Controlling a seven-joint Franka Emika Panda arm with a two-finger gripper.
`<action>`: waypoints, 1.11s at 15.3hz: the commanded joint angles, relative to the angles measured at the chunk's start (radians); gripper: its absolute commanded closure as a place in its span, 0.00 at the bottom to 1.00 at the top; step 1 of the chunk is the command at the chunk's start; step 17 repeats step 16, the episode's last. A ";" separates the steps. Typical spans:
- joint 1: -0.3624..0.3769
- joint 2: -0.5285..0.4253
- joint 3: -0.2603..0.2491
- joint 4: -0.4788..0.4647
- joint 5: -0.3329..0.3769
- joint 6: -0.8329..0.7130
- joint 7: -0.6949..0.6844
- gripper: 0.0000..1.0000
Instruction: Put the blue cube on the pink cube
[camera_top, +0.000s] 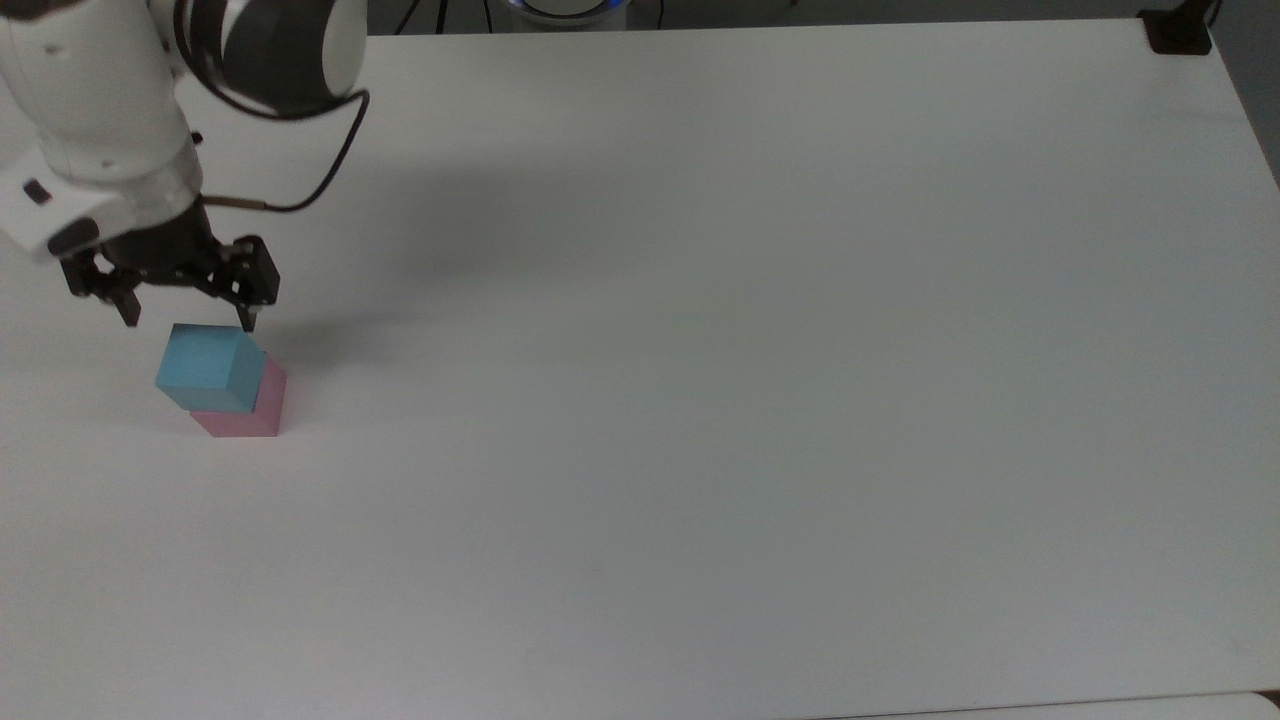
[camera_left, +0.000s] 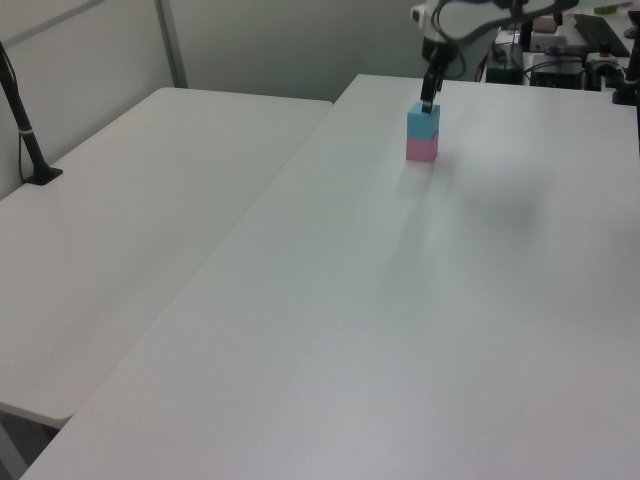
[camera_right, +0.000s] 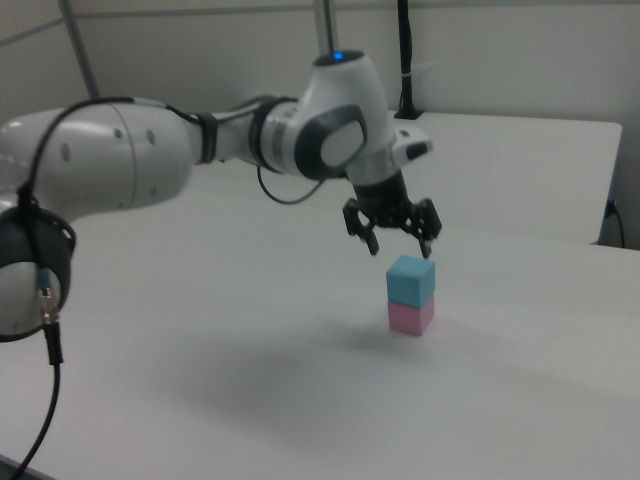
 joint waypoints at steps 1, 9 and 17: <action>0.084 -0.117 -0.005 -0.030 -0.005 -0.083 0.148 0.00; 0.360 -0.344 -0.086 -0.142 -0.005 -0.359 0.443 0.00; 0.365 -0.430 -0.074 -0.181 0.007 -0.455 0.457 0.00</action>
